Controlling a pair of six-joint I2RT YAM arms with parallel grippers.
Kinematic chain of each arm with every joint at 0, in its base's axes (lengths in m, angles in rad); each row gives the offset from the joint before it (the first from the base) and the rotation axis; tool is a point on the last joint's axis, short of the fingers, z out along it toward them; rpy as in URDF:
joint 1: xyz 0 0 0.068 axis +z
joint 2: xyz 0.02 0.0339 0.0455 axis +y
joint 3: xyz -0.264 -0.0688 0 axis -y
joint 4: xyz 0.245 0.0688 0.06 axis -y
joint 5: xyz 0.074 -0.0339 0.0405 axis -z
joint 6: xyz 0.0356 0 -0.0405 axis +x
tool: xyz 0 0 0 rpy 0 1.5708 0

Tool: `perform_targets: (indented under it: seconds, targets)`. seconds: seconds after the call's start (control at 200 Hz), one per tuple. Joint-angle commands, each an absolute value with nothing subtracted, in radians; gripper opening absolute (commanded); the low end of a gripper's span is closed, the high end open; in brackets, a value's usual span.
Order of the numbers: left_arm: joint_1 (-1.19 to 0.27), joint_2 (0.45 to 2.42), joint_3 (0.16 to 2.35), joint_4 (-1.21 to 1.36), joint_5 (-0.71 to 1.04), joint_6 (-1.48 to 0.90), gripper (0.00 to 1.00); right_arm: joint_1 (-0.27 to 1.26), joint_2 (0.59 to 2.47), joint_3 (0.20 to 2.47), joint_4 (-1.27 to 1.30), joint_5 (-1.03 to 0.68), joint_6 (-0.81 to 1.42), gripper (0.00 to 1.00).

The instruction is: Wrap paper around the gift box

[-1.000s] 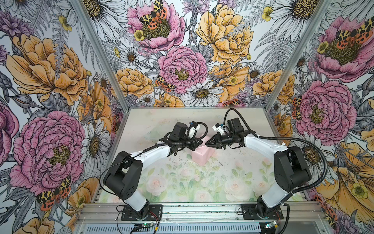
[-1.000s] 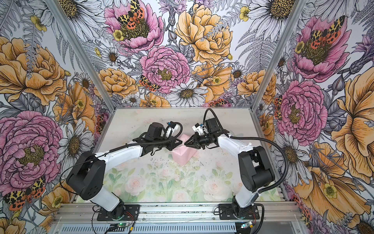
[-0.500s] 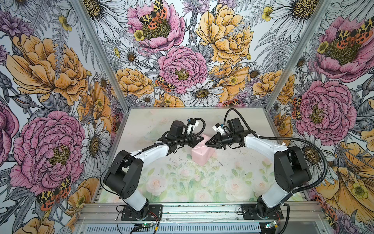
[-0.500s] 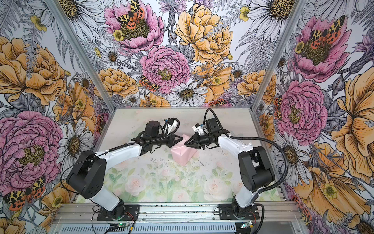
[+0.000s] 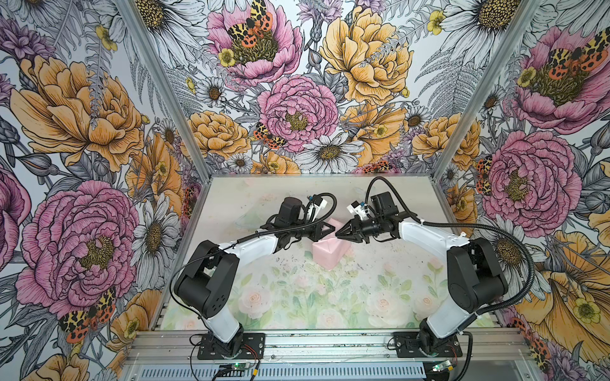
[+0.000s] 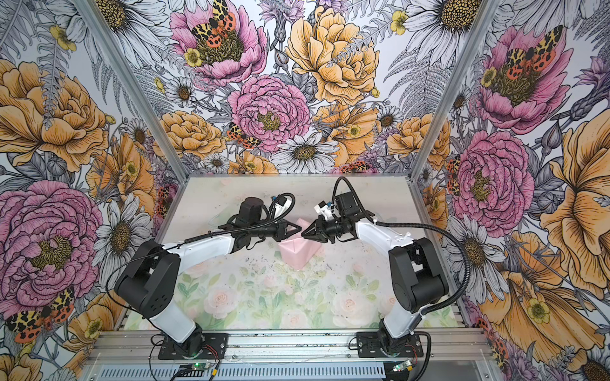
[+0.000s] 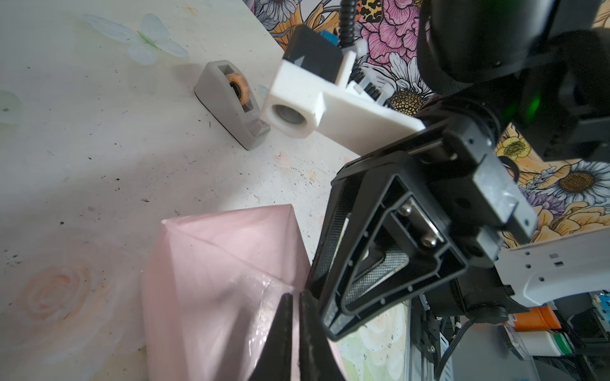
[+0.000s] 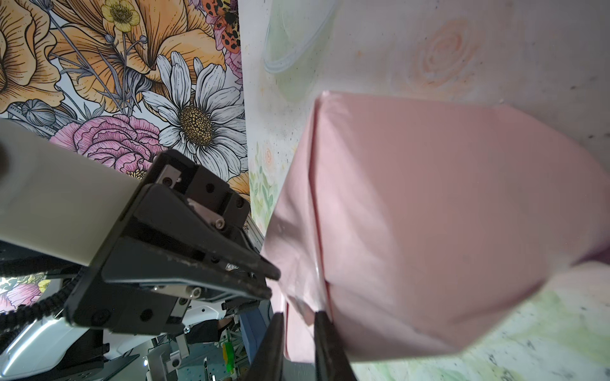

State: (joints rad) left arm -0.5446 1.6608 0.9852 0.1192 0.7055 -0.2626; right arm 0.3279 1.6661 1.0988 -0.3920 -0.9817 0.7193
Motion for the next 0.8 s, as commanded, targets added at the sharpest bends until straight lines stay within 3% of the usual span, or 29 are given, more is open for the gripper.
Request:
perform_targets:
  seconds: [0.0, 0.795]
  targets:
    - [-0.555, 1.654, 0.991, 0.14, 0.744, -0.246, 0.09, 0.321, 1.685, 1.1, -0.417, -0.947, 0.731, 0.2]
    - [-0.566, 1.727, 1.044, 0.102, 0.728, -0.233, 0.09, 0.332, 1.681, 1.106, -0.417, -0.964, 0.745, 0.2]
